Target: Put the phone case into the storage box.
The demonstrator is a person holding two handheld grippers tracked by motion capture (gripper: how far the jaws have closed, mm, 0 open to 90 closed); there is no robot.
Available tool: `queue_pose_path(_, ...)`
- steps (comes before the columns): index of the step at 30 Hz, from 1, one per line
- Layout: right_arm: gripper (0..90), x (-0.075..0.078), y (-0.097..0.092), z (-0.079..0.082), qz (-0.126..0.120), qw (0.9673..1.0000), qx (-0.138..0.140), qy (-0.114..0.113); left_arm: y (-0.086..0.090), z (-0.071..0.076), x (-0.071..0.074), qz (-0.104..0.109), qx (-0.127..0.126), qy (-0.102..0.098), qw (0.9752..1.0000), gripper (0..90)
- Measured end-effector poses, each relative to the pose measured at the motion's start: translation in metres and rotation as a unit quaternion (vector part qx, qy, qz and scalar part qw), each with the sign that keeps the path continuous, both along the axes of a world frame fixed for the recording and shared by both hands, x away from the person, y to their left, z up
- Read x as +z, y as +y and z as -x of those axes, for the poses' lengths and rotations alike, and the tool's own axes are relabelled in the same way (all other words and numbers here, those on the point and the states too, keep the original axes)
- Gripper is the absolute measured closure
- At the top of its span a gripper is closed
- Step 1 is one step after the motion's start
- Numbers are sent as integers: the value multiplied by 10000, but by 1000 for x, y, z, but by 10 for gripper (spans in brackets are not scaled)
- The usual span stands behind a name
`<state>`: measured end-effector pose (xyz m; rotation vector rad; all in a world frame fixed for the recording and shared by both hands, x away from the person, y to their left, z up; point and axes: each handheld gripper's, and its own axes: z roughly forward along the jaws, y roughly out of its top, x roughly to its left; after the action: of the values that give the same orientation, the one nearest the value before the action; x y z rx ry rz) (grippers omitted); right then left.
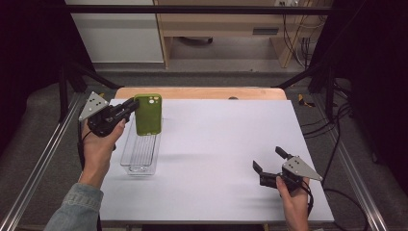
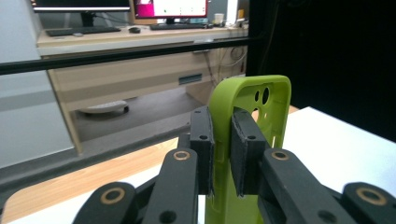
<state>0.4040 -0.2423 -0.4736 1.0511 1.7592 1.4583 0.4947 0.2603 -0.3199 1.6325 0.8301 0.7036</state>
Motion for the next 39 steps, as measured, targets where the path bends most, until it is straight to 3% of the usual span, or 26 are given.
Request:
queue_pose_path(16, 35, -3, 11, -1, 126, 9998, 54, -119, 6, -17, -7, 141, 227, 112, 9996, 800)
queue_pose_path(18, 35, -5, 11, -2, 135, 9999, 35, -102, 1, -17, -8, 24, 217, 67, 9997, 800)
queue_pose_path(22, 36, -3, 11, 0, 135, 9998, 42, -152, -1, -19, -6, 0, 200, 45, 9998, 800)
queue_pose_path(29, 55, -1, 9, 3, 135, 9993, 31, -335, 8, -25, 0, -80, 259, 3, 9996, 800)
queue_pose_path(39, 43, -2, 14, 2, 145, 9994, 125, -285, 15, -36, -4, 34, 322, 56, 9995, 800)
